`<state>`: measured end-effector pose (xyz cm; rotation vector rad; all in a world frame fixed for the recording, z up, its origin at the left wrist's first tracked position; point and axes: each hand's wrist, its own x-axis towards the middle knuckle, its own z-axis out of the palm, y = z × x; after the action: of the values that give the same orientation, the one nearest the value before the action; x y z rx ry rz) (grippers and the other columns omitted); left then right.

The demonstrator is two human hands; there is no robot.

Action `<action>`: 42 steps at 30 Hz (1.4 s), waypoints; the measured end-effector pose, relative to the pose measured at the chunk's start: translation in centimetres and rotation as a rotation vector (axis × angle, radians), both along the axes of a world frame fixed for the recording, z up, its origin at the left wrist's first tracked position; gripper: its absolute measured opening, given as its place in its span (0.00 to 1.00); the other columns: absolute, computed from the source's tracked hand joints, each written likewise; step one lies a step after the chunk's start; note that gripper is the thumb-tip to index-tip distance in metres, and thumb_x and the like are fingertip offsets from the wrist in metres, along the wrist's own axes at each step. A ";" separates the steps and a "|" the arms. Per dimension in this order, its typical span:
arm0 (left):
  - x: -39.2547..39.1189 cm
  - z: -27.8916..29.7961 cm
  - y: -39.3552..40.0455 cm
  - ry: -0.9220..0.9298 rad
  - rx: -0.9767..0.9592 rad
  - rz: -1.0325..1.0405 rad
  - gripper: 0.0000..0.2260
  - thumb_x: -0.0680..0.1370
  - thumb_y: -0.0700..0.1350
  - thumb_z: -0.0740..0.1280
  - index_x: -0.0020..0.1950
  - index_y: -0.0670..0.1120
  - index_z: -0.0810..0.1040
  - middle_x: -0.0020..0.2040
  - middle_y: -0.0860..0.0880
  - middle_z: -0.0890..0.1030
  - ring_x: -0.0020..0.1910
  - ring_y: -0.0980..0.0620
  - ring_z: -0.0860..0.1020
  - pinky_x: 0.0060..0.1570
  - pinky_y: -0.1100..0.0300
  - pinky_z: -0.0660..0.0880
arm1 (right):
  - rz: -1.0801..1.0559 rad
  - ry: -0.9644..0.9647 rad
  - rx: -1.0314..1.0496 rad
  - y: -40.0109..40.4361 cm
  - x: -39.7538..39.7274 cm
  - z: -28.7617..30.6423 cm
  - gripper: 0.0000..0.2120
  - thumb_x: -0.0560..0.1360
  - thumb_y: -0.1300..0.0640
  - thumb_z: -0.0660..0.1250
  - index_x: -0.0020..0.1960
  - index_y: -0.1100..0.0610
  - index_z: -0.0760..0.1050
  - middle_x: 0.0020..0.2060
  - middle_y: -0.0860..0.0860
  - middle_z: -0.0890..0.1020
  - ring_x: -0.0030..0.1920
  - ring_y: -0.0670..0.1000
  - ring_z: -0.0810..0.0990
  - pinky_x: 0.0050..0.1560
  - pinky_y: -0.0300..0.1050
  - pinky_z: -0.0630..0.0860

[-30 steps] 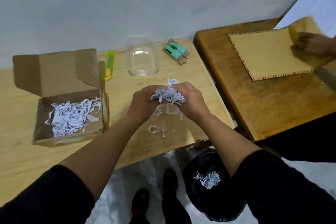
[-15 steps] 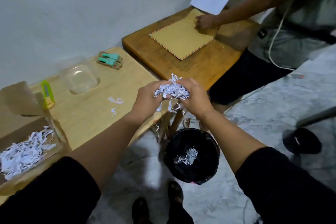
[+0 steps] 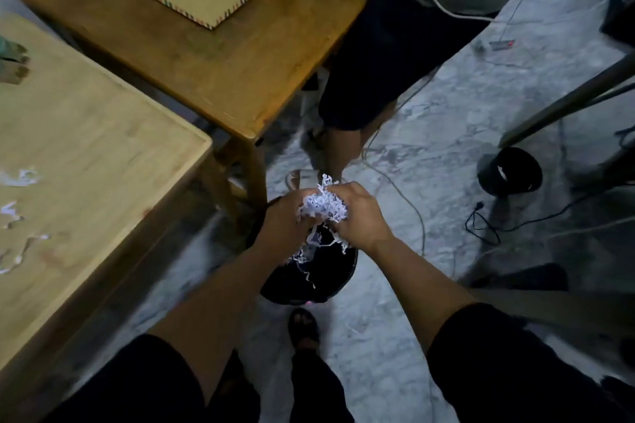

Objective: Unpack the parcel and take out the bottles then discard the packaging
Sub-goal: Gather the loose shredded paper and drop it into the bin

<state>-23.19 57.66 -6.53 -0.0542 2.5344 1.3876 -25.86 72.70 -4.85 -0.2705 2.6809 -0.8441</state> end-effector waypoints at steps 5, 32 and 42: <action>-1.1 -6.1 2.7 -0.154 -0.177 -0.033 0.26 0.75 0.45 0.68 0.71 0.45 0.65 0.70 0.45 0.70 0.69 0.46 0.68 0.67 0.58 0.63 | 0.056 -0.123 0.037 1.6 -1.2 -5.8 0.32 0.66 0.60 0.74 0.68 0.54 0.69 0.64 0.58 0.71 0.64 0.57 0.72 0.63 0.42 0.68; -3.4 14.7 -5.4 0.057 -0.768 0.210 0.19 0.77 0.48 0.61 0.65 0.40 0.66 0.61 0.40 0.71 0.63 0.43 0.69 0.60 0.52 0.70 | 0.519 0.217 0.456 -7.3 -6.5 14.4 0.31 0.80 0.49 0.55 0.75 0.63 0.46 0.75 0.57 0.55 0.76 0.55 0.49 0.75 0.48 0.53; 5.8 16.3 -19.0 -0.068 -0.828 0.508 0.25 0.79 0.51 0.59 0.71 0.39 0.60 0.68 0.40 0.67 0.69 0.43 0.64 0.68 0.53 0.63 | 0.693 0.240 0.301 -21.2 -1.8 16.7 0.31 0.78 0.48 0.59 0.74 0.59 0.51 0.74 0.56 0.57 0.74 0.56 0.56 0.71 0.50 0.59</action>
<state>-17.35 38.63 9.78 -0.9147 2.9550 0.3256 -27.68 51.47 11.89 -1.1924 2.5702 -0.2021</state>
